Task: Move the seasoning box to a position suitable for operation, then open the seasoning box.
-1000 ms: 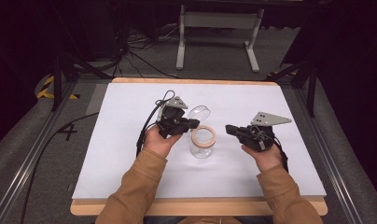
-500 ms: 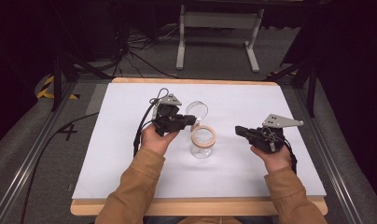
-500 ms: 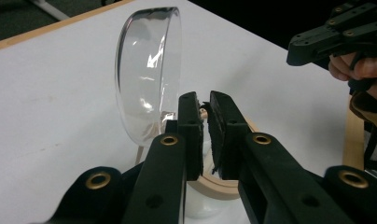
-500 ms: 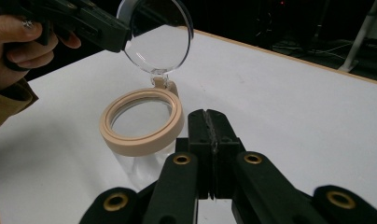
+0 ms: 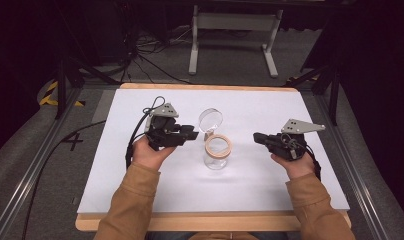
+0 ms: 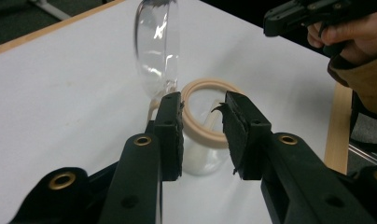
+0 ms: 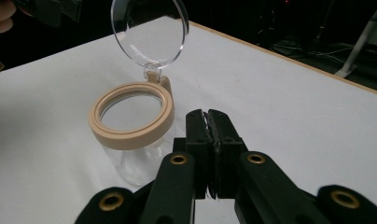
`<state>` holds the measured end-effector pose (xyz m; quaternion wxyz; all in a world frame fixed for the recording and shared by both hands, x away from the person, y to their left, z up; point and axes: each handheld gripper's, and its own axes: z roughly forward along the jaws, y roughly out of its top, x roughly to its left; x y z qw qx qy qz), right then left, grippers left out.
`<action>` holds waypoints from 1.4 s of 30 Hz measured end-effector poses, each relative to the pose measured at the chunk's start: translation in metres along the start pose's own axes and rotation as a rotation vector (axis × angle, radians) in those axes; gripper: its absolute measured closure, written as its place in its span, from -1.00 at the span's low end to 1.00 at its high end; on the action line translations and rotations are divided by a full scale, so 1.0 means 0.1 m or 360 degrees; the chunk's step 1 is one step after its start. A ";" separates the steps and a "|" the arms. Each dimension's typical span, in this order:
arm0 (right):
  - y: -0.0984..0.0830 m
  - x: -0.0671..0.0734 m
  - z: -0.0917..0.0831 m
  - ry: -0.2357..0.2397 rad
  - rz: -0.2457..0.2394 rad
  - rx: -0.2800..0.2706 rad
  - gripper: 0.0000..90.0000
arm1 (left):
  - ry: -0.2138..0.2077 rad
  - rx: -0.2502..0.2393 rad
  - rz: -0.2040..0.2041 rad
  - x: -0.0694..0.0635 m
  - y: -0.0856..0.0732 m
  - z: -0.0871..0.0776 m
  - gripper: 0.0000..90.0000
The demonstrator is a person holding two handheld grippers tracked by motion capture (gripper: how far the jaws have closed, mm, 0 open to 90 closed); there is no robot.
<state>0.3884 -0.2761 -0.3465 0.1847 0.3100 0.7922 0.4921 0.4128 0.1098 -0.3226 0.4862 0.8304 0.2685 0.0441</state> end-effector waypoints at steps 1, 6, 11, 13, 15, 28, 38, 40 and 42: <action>0.00 -0.02 0.00 0.0000 -0.0002 0.0001 0.94 | 0.0010 0.0001 -0.0009 0.01 -0.02 -0.04 0.51; 0.00 -0.12 -0.01 -0.0014 0.0012 0.0003 0.94 | 0.0069 0.0033 -0.0066 0.12 -0.11 -0.14 0.51; -0.05 -0.22 -0.04 -0.0077 -0.0001 0.0053 0.93 | 0.0167 0.0091 -0.0157 0.29 -0.26 -0.25 0.50; -0.09 -0.30 -0.05 -0.0113 -0.0001 0.0082 0.92 | 0.0200 0.0109 -0.0206 0.33 -0.33 -0.28 0.50; -0.12 -0.37 -0.06 -0.0139 0.0008 0.0104 0.90 | 0.0232 0.0130 -0.0238 0.39 -0.41 -0.31 0.49; -0.24 -0.73 0.01 -0.0293 0.0000 0.0250 0.65 | 0.0544 0.0322 -0.0428 0.63 -0.75 -0.38 0.31; -0.46 -0.99 0.03 -0.0342 0.0124 0.0400 0.33 | 0.0606 0.0441 -0.0485 0.79 -0.92 -0.29 0.19; -0.52 -1.04 0.06 -0.0323 0.0133 0.0445 0.18 | 0.0611 0.0488 -0.0481 0.83 -0.95 -0.25 0.18; -0.59 -1.08 0.10 -0.0318 0.0130 0.0530 0.17 | 0.0597 0.0496 -0.0486 0.85 -0.98 -0.21 0.16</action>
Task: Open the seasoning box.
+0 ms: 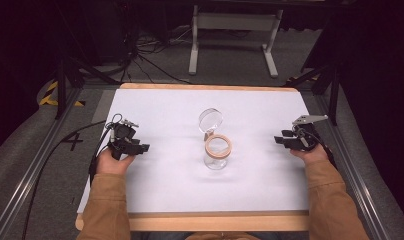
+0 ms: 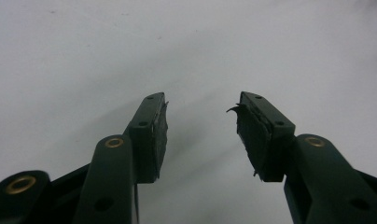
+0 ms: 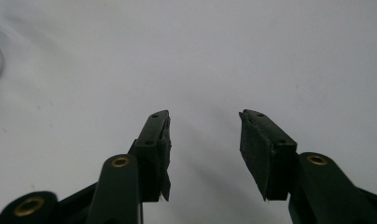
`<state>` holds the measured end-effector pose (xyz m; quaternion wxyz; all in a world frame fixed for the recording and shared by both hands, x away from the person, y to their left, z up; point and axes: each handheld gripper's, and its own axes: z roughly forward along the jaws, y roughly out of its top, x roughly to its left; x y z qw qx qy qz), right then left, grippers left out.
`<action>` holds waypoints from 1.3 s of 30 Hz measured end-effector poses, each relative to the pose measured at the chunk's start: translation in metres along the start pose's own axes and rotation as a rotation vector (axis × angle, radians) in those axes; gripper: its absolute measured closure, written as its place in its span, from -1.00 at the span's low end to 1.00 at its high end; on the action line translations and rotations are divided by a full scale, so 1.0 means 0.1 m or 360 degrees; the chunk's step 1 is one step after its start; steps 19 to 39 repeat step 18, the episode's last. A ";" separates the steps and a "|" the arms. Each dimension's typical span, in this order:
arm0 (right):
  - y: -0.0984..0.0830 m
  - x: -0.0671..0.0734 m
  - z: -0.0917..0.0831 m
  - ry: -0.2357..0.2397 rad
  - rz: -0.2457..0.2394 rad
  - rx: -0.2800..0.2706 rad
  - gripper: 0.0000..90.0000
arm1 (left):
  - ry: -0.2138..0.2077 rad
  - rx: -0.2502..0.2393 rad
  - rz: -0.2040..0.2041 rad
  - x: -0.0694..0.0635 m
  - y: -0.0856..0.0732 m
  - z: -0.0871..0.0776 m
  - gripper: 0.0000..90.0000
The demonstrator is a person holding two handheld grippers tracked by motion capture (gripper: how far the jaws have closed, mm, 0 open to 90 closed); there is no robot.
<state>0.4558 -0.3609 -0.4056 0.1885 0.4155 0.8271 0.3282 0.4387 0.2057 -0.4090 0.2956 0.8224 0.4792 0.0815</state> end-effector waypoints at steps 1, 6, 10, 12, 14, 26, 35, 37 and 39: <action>-0.01 -0.01 0.02 -0.0002 0.0012 0.0011 0.14 | 0.0002 -0.0001 0.0006 0.00 0.00 0.02 0.16; -0.08 -0.05 0.11 -0.0003 0.0043 0.0028 0.03 | 0.0004 -0.0055 0.0077 -0.06 -0.01 0.14 0.11; -0.10 -0.04 0.17 0.0034 0.0027 0.0049 -0.01 | 0.0038 -0.0059 0.0149 -0.16 0.00 0.25 0.09; -0.09 -0.03 0.19 0.0031 0.0020 0.0047 -0.02 | 0.0045 -0.0068 0.0201 -0.19 0.02 0.27 0.08; -0.09 -0.02 0.20 0.0044 0.0013 0.0045 -0.03 | 0.0045 -0.0078 0.0191 -0.21 0.02 0.27 0.06; -0.07 0.02 0.18 0.0075 -0.0006 0.0011 -0.03 | 0.0023 -0.0101 0.0155 -0.19 0.02 0.25 0.02; -0.07 0.02 0.18 0.0075 -0.0006 0.0011 -0.03 | 0.0023 -0.0101 0.0155 -0.19 0.02 0.25 0.02; -0.07 0.02 0.18 0.0075 -0.0006 0.0011 -0.03 | 0.0023 -0.0101 0.0155 -0.19 0.02 0.25 0.02; -0.07 0.02 0.18 0.0075 -0.0006 0.0011 -0.03 | 0.0023 -0.0101 0.0155 -0.19 0.02 0.25 0.02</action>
